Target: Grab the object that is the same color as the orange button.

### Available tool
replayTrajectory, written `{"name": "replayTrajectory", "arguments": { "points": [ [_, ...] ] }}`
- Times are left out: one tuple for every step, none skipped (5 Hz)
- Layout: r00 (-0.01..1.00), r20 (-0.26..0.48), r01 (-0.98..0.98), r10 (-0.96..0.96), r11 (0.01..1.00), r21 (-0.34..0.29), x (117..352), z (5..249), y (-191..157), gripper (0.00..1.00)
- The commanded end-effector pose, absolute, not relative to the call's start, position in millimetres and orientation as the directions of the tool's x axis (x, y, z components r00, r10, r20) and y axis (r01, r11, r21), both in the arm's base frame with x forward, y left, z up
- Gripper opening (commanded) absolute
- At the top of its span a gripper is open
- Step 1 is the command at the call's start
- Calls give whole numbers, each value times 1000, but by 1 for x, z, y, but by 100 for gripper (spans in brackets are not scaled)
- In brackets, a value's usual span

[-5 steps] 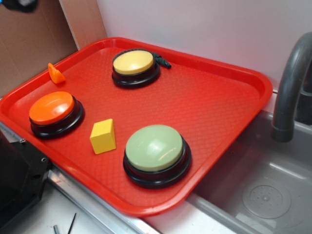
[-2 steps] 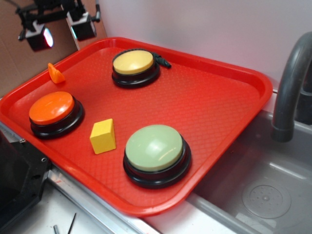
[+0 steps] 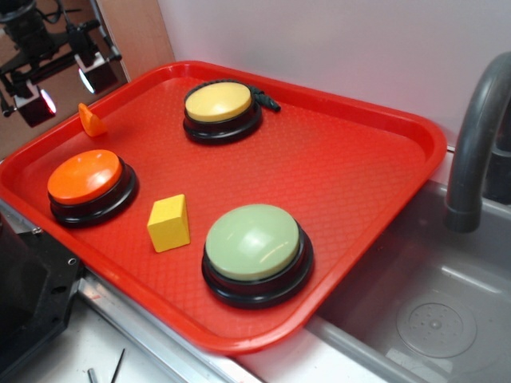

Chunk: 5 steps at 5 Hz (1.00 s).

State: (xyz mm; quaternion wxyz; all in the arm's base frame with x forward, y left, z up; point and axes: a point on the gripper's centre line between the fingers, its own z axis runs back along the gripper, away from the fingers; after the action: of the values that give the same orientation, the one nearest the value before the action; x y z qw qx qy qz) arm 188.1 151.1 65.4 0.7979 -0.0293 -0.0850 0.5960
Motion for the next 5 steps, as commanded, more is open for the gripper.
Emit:
{"name": "replayTrajectory", "arguments": {
  "points": [
    [363, 101, -920, 926, 374, -120, 205, 35, 170, 100],
    [365, 72, -926, 928, 370, -71, 205, 17, 167, 100],
    [380, 46, -924, 924, 382, -26, 204, 8, 162, 8],
    [393, 75, -915, 917, 398, -62, 202, 30, 157, 0],
    [458, 122, -880, 880, 469, -78, 200, 71, 146, 0]
  ]
}}
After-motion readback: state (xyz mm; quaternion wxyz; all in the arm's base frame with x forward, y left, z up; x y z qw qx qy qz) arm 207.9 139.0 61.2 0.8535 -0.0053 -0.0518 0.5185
